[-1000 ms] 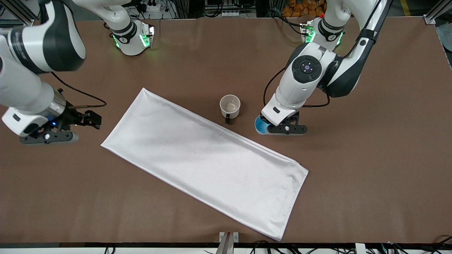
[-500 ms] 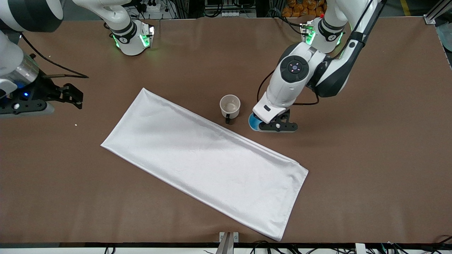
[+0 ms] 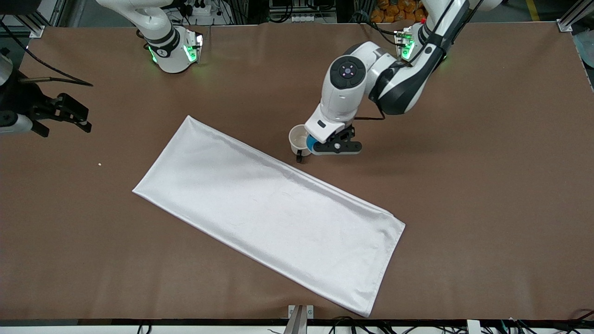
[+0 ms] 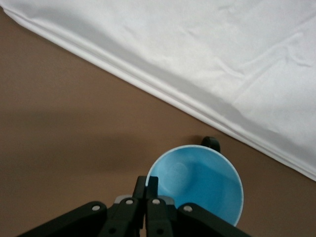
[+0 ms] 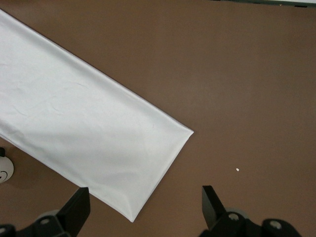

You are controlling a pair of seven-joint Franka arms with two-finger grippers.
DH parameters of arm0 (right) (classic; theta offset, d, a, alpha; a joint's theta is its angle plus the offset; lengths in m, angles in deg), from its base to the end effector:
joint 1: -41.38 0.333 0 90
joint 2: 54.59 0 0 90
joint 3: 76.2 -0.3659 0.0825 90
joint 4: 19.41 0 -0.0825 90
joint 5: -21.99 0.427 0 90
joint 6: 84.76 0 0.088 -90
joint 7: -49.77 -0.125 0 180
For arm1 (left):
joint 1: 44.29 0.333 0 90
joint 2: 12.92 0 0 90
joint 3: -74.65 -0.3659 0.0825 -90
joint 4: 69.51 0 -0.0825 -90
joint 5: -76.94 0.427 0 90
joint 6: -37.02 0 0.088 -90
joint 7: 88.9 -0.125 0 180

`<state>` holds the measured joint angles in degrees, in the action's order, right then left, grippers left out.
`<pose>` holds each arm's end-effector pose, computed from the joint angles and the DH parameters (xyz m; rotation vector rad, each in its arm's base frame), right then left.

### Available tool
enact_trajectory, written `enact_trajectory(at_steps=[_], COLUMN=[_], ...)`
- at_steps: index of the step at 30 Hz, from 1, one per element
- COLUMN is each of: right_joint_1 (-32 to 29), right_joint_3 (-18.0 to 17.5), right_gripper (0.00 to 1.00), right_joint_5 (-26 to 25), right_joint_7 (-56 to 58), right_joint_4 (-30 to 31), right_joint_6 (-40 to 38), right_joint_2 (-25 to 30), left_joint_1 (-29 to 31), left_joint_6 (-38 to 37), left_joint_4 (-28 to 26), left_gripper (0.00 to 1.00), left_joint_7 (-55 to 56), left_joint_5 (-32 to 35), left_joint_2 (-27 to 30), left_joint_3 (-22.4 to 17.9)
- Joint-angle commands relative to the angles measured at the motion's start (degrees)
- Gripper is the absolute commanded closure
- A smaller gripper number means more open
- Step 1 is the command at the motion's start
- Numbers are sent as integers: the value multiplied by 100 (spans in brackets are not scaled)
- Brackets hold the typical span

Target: Place blue cup into white mug on table

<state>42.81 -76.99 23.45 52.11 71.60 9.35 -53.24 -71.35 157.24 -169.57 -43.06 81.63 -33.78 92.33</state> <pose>0.5972 0.0263 0.6680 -3.1118 -0.1226 -0.1210 0.5152 -0.4769 0.3813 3.1107 -0.0039 -0.0347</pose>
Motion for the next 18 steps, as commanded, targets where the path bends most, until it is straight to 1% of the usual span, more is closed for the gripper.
enact_trajectory(at_steps=[1,7,16,18], right_joint_1=[-178,-274,-468,-485], right_joint_3=[-27,-44,-53,-44], right_gripper=[0,0,0,0], right_joint_5=[153,153,144,144], right_joint_7=[-347,-445,-567,-638], right_joint_4=[189,189,189,189], right_joint_6=[-165,-174,-183,-174], right_joint_2=[208,216,216,216], left_joint_1=[-221,-485,-643,-652], left_joint_6=[-25,-16,54,72], left_joint_4=[-67,-23,-23,-23], left_gripper=[100,100,100,100], left_joint_7=[407,662,724,777], left_joint_5=[146,155,164,260], left_joint_2=[56,-67,-287,-322], left_joint_3=[-2,-11,-29,-29])
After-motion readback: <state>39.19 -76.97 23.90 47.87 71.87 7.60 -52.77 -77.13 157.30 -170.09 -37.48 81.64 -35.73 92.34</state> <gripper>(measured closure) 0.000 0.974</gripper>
